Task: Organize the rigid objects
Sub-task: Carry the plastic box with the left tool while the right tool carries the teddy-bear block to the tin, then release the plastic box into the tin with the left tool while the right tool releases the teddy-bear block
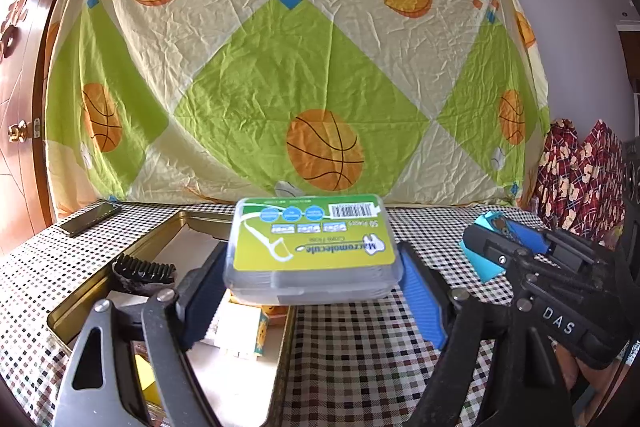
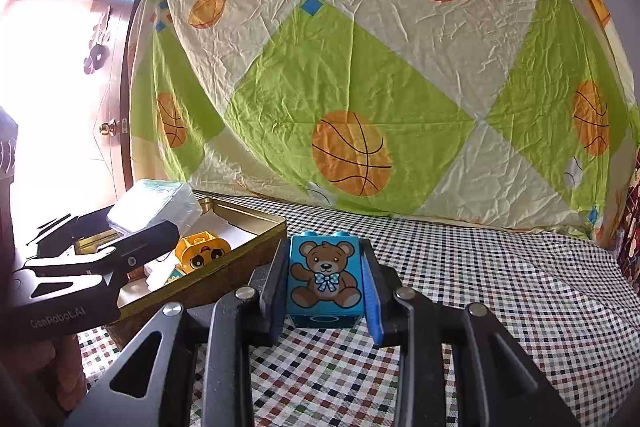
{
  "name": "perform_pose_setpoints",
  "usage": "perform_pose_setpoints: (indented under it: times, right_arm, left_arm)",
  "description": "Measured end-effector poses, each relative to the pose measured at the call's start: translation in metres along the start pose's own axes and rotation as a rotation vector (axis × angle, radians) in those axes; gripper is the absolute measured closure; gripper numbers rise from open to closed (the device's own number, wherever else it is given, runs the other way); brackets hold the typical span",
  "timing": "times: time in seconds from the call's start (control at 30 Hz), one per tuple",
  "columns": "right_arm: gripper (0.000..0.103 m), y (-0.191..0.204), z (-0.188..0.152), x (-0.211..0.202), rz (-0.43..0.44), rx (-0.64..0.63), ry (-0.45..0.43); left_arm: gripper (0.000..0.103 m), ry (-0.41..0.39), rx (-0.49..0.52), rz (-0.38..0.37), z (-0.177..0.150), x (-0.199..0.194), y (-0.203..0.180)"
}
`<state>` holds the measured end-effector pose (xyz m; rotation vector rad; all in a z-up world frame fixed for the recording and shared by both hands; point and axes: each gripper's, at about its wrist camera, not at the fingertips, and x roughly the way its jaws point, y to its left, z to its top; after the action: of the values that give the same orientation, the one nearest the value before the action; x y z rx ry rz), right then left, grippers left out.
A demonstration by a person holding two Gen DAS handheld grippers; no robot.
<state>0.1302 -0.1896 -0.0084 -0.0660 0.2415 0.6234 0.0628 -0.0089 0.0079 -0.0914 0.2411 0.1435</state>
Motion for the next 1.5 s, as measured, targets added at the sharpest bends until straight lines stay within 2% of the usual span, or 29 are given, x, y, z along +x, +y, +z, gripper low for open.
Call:
perform_pose_setpoints:
  times: [1.5]
  right_arm:
    - [0.069,0.080,0.007,0.028,0.091,-0.047,0.024]
  left_arm:
    - [0.022,0.004,-0.092,0.061,0.003,-0.008,0.063]
